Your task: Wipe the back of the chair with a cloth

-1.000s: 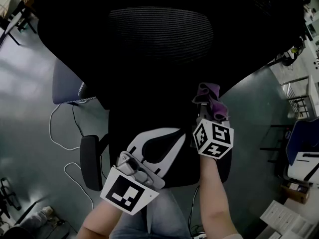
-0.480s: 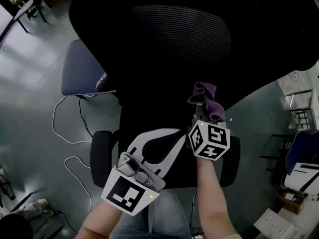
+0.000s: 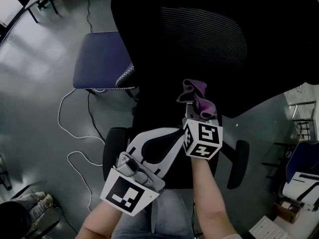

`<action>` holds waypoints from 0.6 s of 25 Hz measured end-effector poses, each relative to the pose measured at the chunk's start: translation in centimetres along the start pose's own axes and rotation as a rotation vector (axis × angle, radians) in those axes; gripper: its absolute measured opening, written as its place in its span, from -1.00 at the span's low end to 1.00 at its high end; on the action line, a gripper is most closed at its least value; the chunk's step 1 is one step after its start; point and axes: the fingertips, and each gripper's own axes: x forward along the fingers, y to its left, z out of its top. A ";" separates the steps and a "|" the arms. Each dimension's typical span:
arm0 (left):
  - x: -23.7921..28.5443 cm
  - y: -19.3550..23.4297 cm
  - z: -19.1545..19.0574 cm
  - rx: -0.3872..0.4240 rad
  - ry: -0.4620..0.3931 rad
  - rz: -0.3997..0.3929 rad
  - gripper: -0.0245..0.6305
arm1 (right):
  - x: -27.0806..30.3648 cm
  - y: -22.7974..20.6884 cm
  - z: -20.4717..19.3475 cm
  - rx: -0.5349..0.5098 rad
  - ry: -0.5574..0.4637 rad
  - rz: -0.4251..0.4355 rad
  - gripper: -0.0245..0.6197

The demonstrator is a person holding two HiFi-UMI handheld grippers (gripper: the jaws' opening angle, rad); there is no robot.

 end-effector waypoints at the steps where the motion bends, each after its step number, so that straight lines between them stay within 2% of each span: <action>1: -0.4 0.3 0.0 -0.004 -0.004 0.008 -0.89 | 0.2 0.8 0.0 -0.008 0.003 0.013 -0.69; 8: -2.6 1.9 0.2 -0.021 -0.021 0.049 -0.89 | 1.9 6.9 -0.2 -0.041 0.028 0.115 -0.68; 15: -4.6 4.0 0.4 -0.022 -0.025 0.109 -0.89 | 2.8 10.6 -0.4 -0.073 0.047 0.185 -0.69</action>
